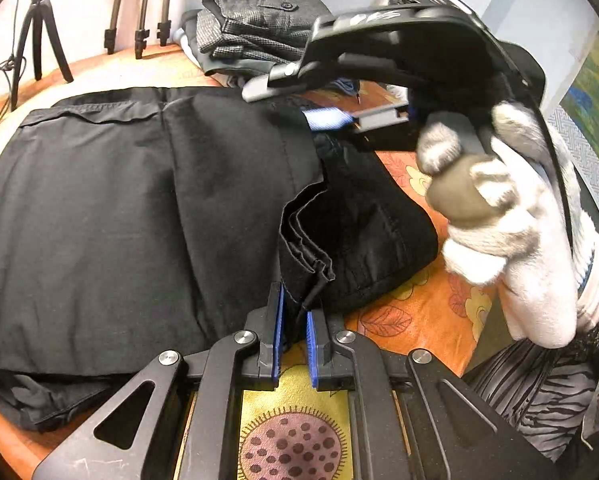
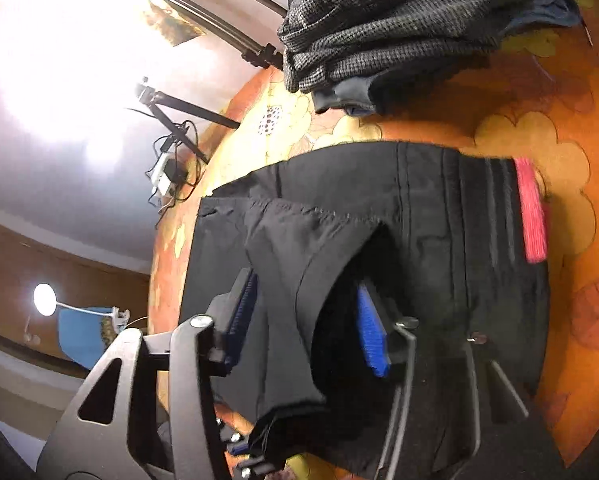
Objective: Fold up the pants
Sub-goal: 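Lift the held edge with both tools, fold it over, and open both tools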
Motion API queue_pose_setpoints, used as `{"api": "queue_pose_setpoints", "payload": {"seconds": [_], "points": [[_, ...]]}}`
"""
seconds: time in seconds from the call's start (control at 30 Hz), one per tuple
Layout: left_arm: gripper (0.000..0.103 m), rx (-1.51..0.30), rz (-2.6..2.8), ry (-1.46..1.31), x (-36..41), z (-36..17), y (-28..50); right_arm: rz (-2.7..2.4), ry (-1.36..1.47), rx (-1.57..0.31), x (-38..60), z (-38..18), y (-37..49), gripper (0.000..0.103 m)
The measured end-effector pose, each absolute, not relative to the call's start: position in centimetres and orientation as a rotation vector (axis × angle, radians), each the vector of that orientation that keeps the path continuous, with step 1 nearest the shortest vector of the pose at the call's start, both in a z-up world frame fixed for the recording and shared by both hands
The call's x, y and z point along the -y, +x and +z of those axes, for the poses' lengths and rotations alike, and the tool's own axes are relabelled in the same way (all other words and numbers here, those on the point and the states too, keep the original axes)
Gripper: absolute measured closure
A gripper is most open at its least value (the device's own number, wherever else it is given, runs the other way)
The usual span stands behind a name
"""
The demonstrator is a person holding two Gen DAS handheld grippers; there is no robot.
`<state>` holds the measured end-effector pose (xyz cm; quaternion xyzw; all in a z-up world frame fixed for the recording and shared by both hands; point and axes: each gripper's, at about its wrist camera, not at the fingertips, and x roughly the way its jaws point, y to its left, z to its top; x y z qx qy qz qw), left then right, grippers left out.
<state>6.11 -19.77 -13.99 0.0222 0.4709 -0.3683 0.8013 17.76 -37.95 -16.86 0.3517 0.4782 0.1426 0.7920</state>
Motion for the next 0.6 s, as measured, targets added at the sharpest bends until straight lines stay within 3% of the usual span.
{"api": "queue_pose_setpoints", "payload": {"seconds": [0.03,0.1,0.3,0.6], "points": [[0.095,-1.005,-0.787,0.050,19.8,-13.9,6.1,0.295,0.728,-1.022,37.5,-16.5,17.9,0.088],[0.095,-0.995,-0.785,0.044,20.0,-13.5,6.1,0.297,0.679,-0.984,36.9,-15.3,17.8,0.094],[0.095,-0.945,-0.824,0.038,22.0,-11.9,5.9,0.259,0.317,-0.810,33.8,-9.7,16.8,0.097],[0.095,-0.996,-0.926,0.122,25.5,-13.7,4.5,0.157,0.331,-0.950,37.0,-13.9,20.2,0.097]]}}
